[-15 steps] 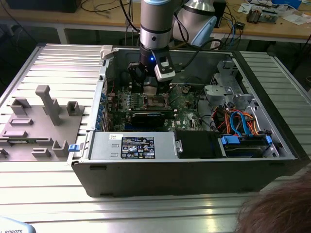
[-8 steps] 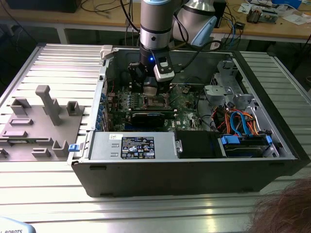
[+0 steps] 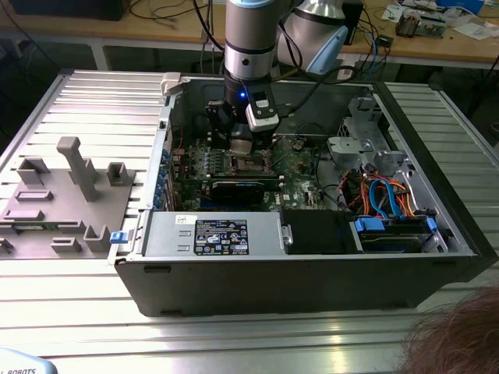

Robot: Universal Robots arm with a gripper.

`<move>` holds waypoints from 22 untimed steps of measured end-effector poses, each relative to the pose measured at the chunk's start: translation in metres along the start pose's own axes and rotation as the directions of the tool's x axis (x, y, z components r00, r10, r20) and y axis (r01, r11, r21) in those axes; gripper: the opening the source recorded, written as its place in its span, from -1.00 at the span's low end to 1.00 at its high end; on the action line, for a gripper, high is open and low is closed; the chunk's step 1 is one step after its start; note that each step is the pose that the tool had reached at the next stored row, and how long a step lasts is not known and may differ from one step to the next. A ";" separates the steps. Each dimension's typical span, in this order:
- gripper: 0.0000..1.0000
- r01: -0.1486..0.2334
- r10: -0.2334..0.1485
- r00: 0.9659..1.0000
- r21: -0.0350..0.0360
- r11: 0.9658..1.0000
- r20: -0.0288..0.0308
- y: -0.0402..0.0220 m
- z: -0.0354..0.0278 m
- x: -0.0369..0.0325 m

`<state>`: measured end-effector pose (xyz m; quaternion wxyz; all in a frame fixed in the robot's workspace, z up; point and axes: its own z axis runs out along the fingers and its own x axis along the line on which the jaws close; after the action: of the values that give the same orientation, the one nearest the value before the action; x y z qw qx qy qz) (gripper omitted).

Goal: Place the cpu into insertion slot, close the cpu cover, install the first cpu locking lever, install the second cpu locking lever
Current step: 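Place the cpu into insertion slot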

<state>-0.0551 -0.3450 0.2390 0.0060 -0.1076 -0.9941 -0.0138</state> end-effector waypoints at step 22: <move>0.08 -0.066 0.065 0.998 0.008 0.998 0.004 0.0000 0.0020 0.0000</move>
<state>-0.0550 -0.3450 0.2371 0.0051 -0.1401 -0.9901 -0.0094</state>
